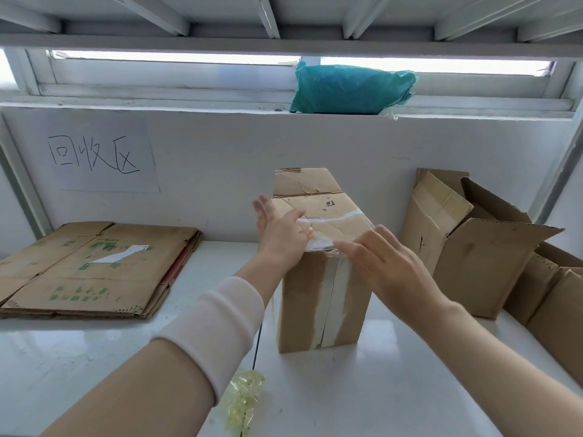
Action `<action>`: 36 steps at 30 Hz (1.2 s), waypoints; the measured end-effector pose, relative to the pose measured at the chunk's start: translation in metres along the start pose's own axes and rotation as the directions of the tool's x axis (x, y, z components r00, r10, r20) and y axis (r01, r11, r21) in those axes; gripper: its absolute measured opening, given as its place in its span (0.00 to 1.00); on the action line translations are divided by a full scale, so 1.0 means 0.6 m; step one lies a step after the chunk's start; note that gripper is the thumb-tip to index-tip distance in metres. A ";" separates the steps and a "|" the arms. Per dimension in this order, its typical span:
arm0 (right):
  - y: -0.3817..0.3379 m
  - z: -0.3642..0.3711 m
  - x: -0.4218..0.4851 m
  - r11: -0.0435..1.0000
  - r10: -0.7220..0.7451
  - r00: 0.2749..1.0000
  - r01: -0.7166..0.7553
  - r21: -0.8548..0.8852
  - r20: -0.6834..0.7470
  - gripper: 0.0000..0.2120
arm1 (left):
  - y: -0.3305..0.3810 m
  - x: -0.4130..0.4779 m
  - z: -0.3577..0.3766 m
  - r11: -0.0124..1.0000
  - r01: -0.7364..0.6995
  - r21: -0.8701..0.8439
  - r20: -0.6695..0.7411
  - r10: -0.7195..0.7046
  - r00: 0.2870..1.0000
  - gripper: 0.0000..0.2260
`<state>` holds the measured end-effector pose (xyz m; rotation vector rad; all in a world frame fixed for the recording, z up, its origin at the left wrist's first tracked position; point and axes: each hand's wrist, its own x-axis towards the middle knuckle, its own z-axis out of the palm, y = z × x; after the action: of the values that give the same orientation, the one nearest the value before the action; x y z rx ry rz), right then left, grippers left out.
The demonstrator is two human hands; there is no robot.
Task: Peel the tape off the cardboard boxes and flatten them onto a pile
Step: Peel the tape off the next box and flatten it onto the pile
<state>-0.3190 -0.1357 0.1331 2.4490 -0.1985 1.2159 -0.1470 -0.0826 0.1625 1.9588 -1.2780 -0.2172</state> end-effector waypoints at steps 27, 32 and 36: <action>-0.141 0.112 -0.149 0.190 0.858 0.353 -0.893 0.408 0.373 0.11 | 0.038 -0.008 0.006 0.915 -0.240 0.324 0.091 0.223 0.971 0.22; -0.131 0.086 -0.103 -0.061 0.934 0.098 -0.904 0.424 0.344 0.21 | 0.021 -0.028 0.020 0.855 -0.438 0.277 -0.098 0.479 0.872 0.10; -0.129 0.080 -0.064 -0.070 0.960 0.066 -0.885 0.461 0.273 0.25 | 0.013 -0.032 0.011 0.910 -0.393 0.133 -0.255 0.415 0.874 0.09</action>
<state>-0.2842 -0.0868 0.0546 2.4432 -2.1972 2.1886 -0.1648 -0.0715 0.1584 1.6605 -1.4836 0.3124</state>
